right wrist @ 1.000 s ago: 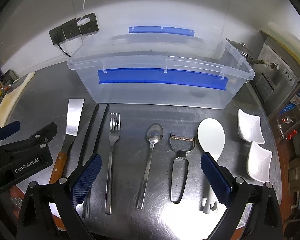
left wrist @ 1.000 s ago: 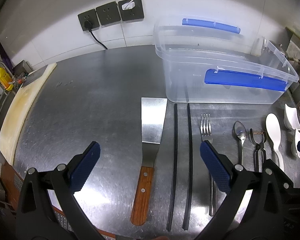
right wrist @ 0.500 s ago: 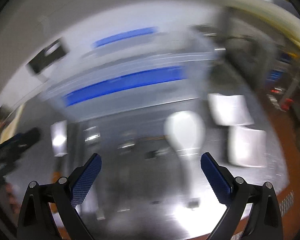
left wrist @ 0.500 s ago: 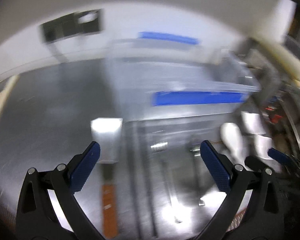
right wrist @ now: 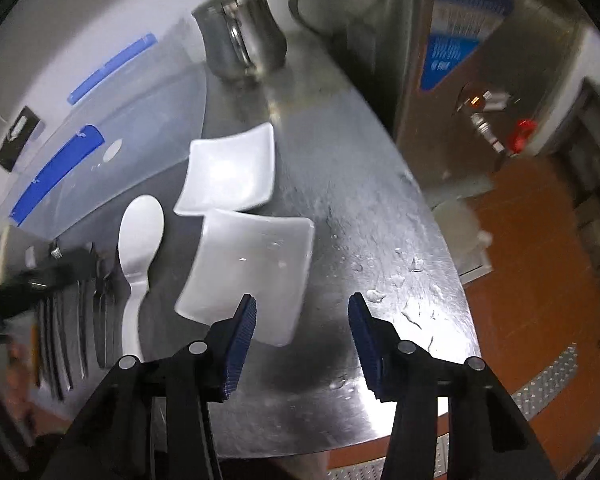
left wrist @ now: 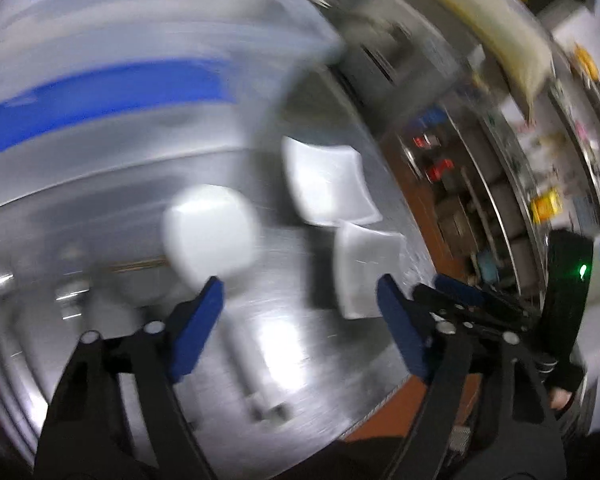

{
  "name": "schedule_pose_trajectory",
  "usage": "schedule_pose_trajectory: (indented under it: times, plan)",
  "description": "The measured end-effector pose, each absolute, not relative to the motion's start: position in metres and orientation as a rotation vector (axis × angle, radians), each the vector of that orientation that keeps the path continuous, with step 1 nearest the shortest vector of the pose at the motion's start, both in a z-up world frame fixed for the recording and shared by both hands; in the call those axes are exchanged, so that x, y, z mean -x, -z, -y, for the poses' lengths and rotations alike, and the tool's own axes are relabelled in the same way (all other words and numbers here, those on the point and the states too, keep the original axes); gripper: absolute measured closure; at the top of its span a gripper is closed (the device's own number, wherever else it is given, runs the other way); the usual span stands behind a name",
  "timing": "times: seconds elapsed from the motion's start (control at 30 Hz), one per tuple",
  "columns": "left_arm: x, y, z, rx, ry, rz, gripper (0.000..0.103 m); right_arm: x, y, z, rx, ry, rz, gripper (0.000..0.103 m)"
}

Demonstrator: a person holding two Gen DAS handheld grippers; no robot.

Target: Organize utensils

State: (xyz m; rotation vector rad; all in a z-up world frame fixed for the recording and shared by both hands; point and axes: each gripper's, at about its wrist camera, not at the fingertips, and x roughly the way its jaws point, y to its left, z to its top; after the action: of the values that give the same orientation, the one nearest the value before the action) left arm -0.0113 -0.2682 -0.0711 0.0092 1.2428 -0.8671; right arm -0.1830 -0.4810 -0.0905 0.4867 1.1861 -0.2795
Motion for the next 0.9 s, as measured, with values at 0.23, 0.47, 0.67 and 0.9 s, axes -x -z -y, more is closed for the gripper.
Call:
schedule_pose_trajectory:
  times: [0.23,0.47,0.67,0.9]
  plan:
    - [0.016,0.112,0.326,-0.078,0.877,-1.371,0.059,0.159,0.104,0.496,-0.598,0.129,-1.220,0.054]
    - [0.007,0.124,0.359,-0.162,0.902,-1.400,0.076,0.150,0.127,0.499,-0.672,0.134,-1.280,0.066]
    - [0.010,0.130,0.365,-0.261,0.917,-1.421,0.090,0.145,0.142,0.501,-0.754,0.154,-1.295,0.076]
    - [0.010,0.130,0.375,-0.319,0.938,-1.401,0.095,0.144,0.141,0.506,-0.756,0.213,-1.277,0.090]
